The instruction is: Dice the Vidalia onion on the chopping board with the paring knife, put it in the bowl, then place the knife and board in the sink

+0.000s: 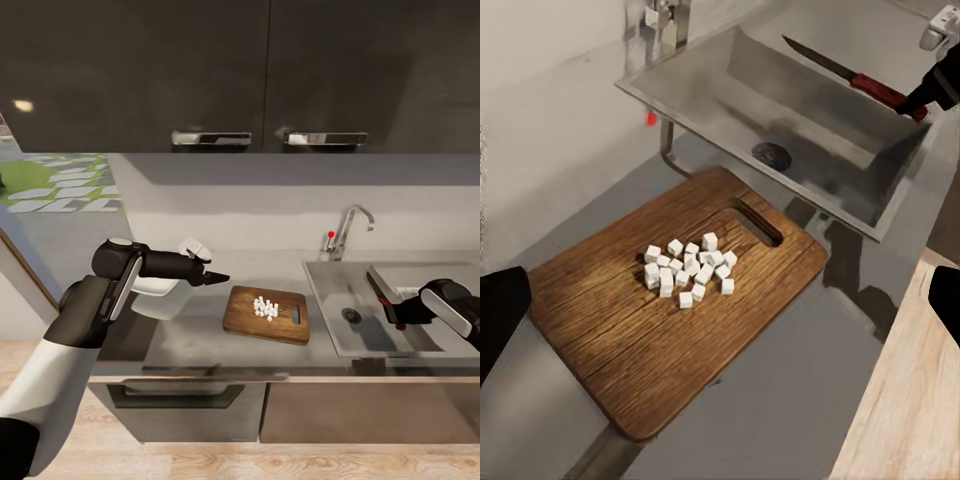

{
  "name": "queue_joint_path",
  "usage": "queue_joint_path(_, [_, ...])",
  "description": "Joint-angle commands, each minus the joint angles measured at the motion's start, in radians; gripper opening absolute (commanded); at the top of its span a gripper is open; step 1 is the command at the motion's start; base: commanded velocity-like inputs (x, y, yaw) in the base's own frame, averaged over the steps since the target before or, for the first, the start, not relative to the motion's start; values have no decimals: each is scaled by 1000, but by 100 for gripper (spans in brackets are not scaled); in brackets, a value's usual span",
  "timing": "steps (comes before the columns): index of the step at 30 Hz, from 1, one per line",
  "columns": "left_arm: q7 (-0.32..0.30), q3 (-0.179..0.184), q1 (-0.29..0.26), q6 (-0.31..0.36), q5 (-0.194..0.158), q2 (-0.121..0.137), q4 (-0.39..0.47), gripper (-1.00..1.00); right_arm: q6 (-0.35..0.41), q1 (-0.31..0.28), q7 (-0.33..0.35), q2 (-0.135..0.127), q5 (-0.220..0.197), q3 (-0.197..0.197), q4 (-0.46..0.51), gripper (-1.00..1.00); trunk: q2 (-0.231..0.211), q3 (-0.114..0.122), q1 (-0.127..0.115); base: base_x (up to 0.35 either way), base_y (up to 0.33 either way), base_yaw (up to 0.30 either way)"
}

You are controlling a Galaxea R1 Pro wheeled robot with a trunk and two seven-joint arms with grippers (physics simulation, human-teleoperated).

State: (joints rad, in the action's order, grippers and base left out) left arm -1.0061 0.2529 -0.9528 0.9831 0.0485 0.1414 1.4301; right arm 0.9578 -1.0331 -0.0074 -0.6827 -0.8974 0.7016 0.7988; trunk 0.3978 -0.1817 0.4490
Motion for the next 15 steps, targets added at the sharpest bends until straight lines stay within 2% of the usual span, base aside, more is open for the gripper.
queue_joint_path(1, [-7, 0, -1, 6, 5, 0, -2, 100, 1, -2, -2, 0, -3, 5, 0, -100, 2, -2, 1, 188, -62, 0])
queue_joint_path(6, [-8, 0, -1, 6, 5, 0, -7, 100, 1, -2, -2, 11, -3, 4, -2, -100, 2, -2, 1, 134, -39, 0])
queue_joint_path(10, [-8, 0, -1, 6, 5, 0, -7, 100, 1, -2, -2, 33, -3, 5, -5, -100, 2, -2, 1, 26, -7, 0])
queue_joint_path(15, [-7, 0, -1, 6, 5, 0, -7, 100, 1, -2, -2, 42, -3, 5, -7, -100, 2, -2, 1, 5, -1, 0])
